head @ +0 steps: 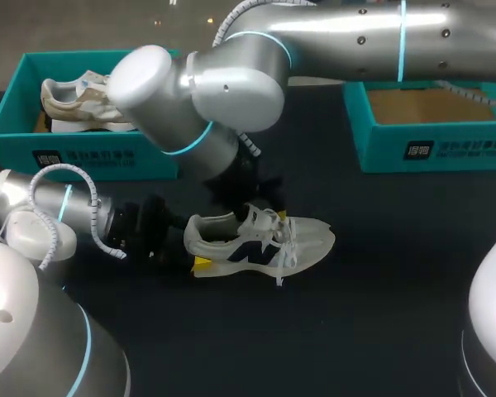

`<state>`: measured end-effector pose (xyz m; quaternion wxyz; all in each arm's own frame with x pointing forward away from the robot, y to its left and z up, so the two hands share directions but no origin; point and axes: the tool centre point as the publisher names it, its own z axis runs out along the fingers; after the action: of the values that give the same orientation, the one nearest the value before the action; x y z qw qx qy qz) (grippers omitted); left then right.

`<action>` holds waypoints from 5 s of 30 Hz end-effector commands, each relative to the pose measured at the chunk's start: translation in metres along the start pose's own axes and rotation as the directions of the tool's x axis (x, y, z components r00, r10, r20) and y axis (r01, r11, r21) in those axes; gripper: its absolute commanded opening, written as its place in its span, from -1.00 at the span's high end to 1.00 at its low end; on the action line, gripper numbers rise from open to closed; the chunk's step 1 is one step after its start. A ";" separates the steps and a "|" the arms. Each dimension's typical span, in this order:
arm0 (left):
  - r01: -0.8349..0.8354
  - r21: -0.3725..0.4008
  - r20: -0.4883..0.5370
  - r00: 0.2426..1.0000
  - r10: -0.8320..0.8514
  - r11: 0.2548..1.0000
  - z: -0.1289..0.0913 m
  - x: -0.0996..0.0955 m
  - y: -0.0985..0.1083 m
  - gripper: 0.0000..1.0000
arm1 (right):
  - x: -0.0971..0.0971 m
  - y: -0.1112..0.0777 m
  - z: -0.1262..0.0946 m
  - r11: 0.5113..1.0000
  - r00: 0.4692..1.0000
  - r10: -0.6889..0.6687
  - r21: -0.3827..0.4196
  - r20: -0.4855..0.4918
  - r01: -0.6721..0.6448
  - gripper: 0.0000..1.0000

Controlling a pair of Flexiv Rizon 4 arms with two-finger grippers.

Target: Take the shoe out of the shoebox, open the shoe tongue, remove and reinsert the insole, then place the shoe into the shoebox

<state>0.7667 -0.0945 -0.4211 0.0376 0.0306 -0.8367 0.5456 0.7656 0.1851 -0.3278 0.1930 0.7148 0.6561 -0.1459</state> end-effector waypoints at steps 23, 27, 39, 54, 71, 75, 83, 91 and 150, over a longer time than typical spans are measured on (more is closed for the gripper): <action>0.001 -0.003 -0.001 1.000 -0.001 1.000 0.001 -0.003 0.005 1.00 | -0.032 0.006 0.013 0.995 0.977 0.014 0.102 -0.212 0.008 1.00; 0.001 -0.003 -0.001 1.000 -0.001 1.000 0.001 -0.003 0.005 1.00 | -0.039 0.009 0.020 0.994 0.974 0.036 0.111 -0.223 -0.011 1.00; 0.001 -0.003 -0.001 1.000 -0.001 1.000 0.001 -0.003 0.005 1.00 | -0.060 0.015 0.054 0.991 0.969 0.084 0.123 -0.233 -0.057 0.80; 0.001 -0.003 -0.001 1.000 -0.001 1.000 0.001 -0.003 0.005 1.00 | -0.064 0.007 0.086 0.981 0.957 0.165 0.139 -0.240 -0.134 0.17; 0.001 -0.003 -0.001 1.000 -0.001 1.000 0.001 -0.003 0.005 1.00 | -0.085 0.015 0.023 0.991 0.942 0.118 -0.020 -0.313 -0.131 -0.87; 0.001 -0.003 -0.001 1.000 -0.001 1.000 0.001 -0.003 0.005 1.00 | -0.078 0.019 -0.004 0.989 0.924 0.004 -0.137 -0.383 -0.061 -1.00; 0.001 -0.003 -0.001 1.000 -0.001 1.000 0.001 -0.003 0.005 1.00 | -0.058 0.021 -0.037 0.897 0.898 -0.342 -0.380 -0.277 0.225 -1.00; 0.001 -0.003 -0.001 1.000 -0.001 1.000 0.001 -0.003 0.005 1.00 | -0.056 0.024 -0.036 0.903 0.969 -0.245 -0.357 0.026 0.238 -1.00; 0.001 -0.003 -0.001 1.000 -0.001 1.000 0.001 -0.003 0.005 1.00 | -0.025 0.034 -0.041 0.108 0.293 -0.930 -0.599 0.220 0.793 1.00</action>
<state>0.7669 -0.0945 -0.4212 0.0376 0.0306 -0.8367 0.5455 0.7859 0.1923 -0.2732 0.2434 0.1146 0.9623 0.0394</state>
